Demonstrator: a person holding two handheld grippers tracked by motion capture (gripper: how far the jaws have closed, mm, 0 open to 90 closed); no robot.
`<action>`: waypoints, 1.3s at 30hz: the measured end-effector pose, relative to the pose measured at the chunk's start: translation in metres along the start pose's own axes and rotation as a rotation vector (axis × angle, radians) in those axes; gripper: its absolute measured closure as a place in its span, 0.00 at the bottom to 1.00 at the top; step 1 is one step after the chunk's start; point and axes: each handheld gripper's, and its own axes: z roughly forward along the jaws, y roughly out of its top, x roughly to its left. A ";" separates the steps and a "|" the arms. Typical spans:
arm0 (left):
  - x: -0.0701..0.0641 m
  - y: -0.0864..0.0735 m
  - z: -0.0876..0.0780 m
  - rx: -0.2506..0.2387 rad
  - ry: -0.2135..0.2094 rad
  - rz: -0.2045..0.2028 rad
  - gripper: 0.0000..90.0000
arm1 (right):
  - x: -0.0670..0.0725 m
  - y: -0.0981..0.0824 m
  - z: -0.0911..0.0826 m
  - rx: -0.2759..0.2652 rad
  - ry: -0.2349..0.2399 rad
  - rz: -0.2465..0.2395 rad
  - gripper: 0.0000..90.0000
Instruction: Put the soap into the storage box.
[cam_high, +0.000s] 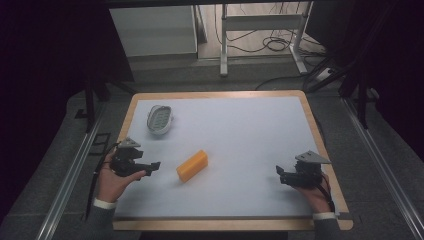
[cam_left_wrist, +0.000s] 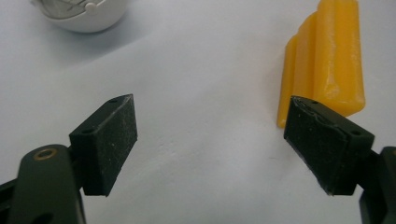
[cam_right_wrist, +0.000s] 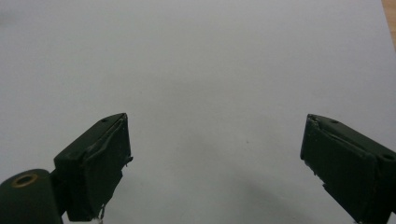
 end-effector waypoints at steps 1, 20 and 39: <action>0.000 0.002 -0.001 0.000 0.012 -0.002 0.20 | 0.001 0.000 0.001 0.002 -0.005 0.001 0.10; -0.017 0.026 -0.012 -0.017 -0.025 0.077 0.21 | 0.004 0.001 -0.005 -0.004 -0.028 -0.008 0.10; -0.050 0.042 0.011 0.042 -0.059 0.172 0.21 | 0.001 -0.001 -0.005 0.005 -0.018 0.006 0.10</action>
